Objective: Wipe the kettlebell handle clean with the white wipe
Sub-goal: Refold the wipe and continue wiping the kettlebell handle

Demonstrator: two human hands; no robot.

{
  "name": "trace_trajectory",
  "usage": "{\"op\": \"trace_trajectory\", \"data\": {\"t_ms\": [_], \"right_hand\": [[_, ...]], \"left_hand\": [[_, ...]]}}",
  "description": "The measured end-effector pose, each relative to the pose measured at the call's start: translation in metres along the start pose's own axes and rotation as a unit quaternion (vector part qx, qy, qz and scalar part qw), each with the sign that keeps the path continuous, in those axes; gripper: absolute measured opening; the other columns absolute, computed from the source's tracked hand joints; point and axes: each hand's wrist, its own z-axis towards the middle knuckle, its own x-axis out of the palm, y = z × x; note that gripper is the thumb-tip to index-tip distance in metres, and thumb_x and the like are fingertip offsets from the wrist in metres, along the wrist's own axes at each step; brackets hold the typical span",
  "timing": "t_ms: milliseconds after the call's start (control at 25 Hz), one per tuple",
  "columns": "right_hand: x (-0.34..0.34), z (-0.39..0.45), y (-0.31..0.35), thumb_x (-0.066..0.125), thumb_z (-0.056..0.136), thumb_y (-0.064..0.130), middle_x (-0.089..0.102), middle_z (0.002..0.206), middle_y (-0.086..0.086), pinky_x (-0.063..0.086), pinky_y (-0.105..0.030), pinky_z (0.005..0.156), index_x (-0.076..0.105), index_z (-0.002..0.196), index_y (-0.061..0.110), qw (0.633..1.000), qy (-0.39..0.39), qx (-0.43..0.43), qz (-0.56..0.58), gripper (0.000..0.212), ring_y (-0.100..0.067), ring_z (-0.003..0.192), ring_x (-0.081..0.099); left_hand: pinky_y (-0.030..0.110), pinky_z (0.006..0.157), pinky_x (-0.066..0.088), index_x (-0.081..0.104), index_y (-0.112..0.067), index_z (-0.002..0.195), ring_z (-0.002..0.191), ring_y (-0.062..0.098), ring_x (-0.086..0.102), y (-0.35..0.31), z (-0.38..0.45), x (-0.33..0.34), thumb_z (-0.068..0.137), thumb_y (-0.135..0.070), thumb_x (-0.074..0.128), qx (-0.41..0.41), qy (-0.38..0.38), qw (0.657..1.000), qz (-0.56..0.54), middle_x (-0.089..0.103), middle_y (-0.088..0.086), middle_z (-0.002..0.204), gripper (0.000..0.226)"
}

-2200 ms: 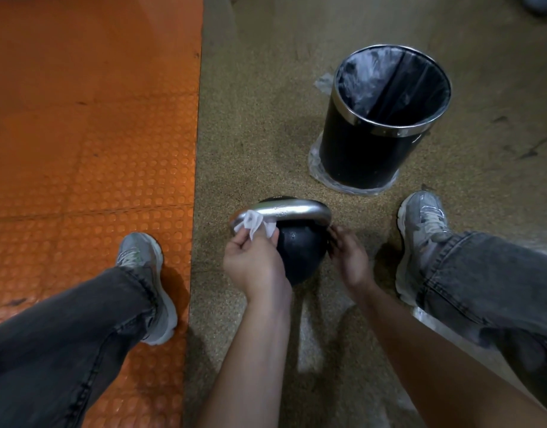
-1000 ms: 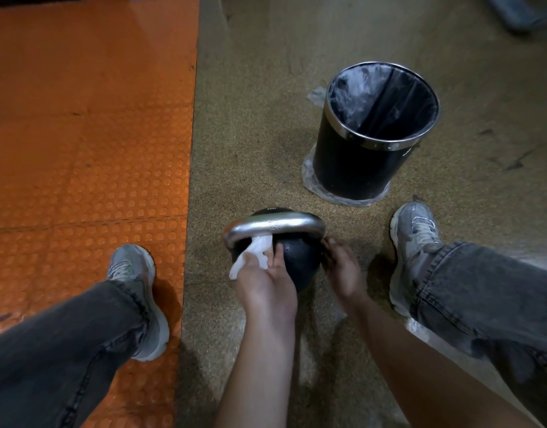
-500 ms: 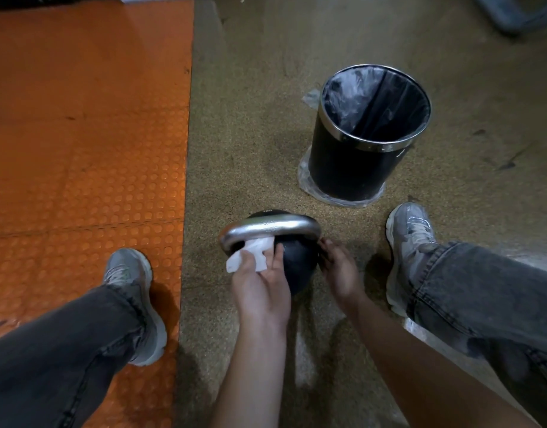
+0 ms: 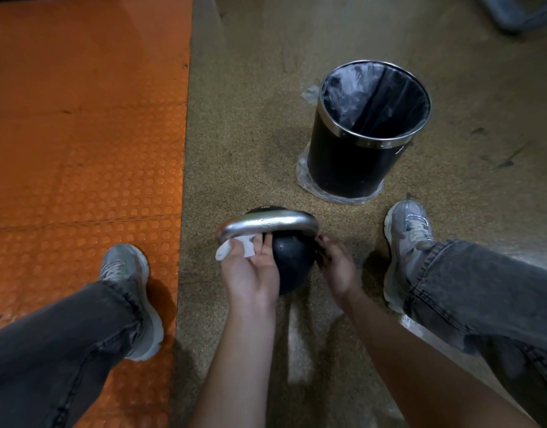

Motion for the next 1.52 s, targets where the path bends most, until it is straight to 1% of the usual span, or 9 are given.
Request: {"op": "trace_trajectory", "data": {"t_ms": [120,400,560,760,880,1040,1200,1360,1520], "right_hand": [[-0.002,0.004,-0.003,0.058,0.098,0.039,0.071,0.132,-0.001,0.044,-0.042,0.113,0.063,0.135,0.015,1.000,0.004,-0.002,-0.002,0.044,-0.019,0.130,0.061],[0.000,0.001,-0.001,0.053,0.106,0.028,0.071,0.131,-0.003,0.047,-0.036,0.107,0.062,0.135,0.012,1.000,-0.005,-0.001,0.014,0.035,-0.018,0.126,0.063],[0.000,0.001,0.000,0.054,0.106,0.028,0.072,0.129,-0.002,0.048,-0.032,0.099,0.062,0.133,0.013,1.000,-0.004,0.000,0.007,0.033,-0.018,0.125,0.064],[-0.003,0.005,-0.005,0.055,0.105,0.029,0.072,0.130,-0.002,0.046,-0.036,0.105,0.064,0.131,0.015,1.000,-0.009,-0.006,0.007,0.032,-0.019,0.127,0.062],[-0.003,0.003,-0.004,0.056,0.104,0.032,0.072,0.131,-0.001,0.046,-0.038,0.107,0.064,0.132,0.015,1.000,0.002,-0.003,-0.007,0.034,-0.019,0.128,0.062],[-0.003,0.007,-0.006,0.057,0.103,0.031,0.072,0.130,-0.003,0.045,-0.040,0.109,0.065,0.131,0.014,1.000,-0.002,-0.001,0.006,0.034,-0.019,0.127,0.063],[-0.001,0.004,-0.004,0.059,0.102,0.030,0.072,0.129,-0.004,0.045,-0.042,0.109,0.067,0.128,0.014,1.000,-0.002,0.002,-0.007,0.032,-0.023,0.128,0.062],[-0.001,0.004,-0.002,0.059,0.101,0.031,0.073,0.126,-0.004,0.045,-0.046,0.112,0.069,0.125,0.017,1.000,-0.011,-0.002,-0.004,0.029,-0.023,0.127,0.063],[0.001,-0.002,0.000,0.059,0.101,0.035,0.074,0.125,-0.001,0.045,-0.045,0.112,0.069,0.124,0.020,1.000,-0.001,-0.004,-0.030,0.029,-0.021,0.126,0.063]], "left_hand": [[0.052,0.109,0.041,0.046,-0.005,0.137,0.117,0.028,0.062,0.004,-0.014,-0.005,0.106,-0.016,0.039,-0.001,-0.008,0.999,0.040,0.059,0.020,0.133,0.034],[0.051,0.108,0.043,0.050,-0.004,0.134,0.113,0.028,0.063,0.002,-0.017,-0.005,0.105,-0.015,0.041,0.009,-0.018,0.999,0.039,0.059,0.020,0.130,0.032],[0.049,0.111,0.041,0.046,0.000,0.137,0.118,0.030,0.061,-0.001,0.004,0.006,0.107,-0.015,0.032,0.004,-0.005,1.000,-0.020,0.060,0.023,0.129,0.036],[0.050,0.109,0.042,0.050,-0.003,0.129,0.118,0.030,0.061,0.001,-0.015,-0.005,0.106,-0.016,0.036,0.000,-0.015,0.999,0.037,0.060,0.021,0.130,0.030],[0.049,0.112,0.038,0.047,0.001,0.135,0.119,0.031,0.061,-0.004,0.005,0.004,0.108,-0.016,0.027,-0.019,0.021,0.999,-0.029,0.060,0.023,0.131,0.038],[0.052,0.113,0.036,0.049,-0.005,0.131,0.109,0.027,0.062,0.003,-0.012,-0.002,0.107,-0.016,0.031,-0.006,0.001,1.000,0.011,0.060,0.018,0.126,0.032],[0.048,0.113,0.037,0.051,-0.001,0.133,0.118,0.028,0.063,-0.002,0.004,0.004,0.108,-0.018,0.026,-0.023,0.037,0.998,-0.039,0.062,0.020,0.130,0.039],[0.052,0.112,0.037,0.043,-0.005,0.140,0.122,0.029,0.058,0.000,-0.007,-0.009,0.107,-0.018,0.034,-0.017,-0.003,0.999,0.035,0.056,0.021,0.135,0.037],[0.052,0.112,0.037,0.044,0.001,0.135,0.127,0.034,0.054,-0.014,0.008,0.006,0.107,-0.014,0.027,-0.023,0.001,1.000,0.002,0.054,0.022,0.137,0.035]]}}
